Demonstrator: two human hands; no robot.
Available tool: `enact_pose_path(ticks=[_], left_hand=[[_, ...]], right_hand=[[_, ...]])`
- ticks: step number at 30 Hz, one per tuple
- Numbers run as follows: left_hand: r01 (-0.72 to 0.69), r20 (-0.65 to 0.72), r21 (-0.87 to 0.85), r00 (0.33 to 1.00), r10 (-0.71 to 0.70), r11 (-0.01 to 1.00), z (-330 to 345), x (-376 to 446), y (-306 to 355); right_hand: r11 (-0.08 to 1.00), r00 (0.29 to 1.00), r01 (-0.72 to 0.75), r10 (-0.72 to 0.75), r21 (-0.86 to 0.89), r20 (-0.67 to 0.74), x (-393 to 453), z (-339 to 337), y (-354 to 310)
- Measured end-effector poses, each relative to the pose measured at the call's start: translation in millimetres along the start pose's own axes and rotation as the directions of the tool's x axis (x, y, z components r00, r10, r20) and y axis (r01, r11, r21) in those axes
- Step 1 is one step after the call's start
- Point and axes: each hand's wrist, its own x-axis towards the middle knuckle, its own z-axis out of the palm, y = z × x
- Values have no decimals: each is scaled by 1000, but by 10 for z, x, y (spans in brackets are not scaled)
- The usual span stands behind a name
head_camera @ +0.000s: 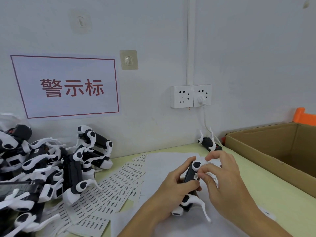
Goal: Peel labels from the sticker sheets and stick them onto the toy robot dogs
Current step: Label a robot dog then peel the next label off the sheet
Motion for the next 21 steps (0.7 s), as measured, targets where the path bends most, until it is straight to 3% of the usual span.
enact_pose_path(ticks=[21], left_hand=[[-32, -29, 30, 999, 33, 999, 23, 16, 2]], right_hand=[[998, 999, 45, -45, -54, -17, 0, 20, 39]])
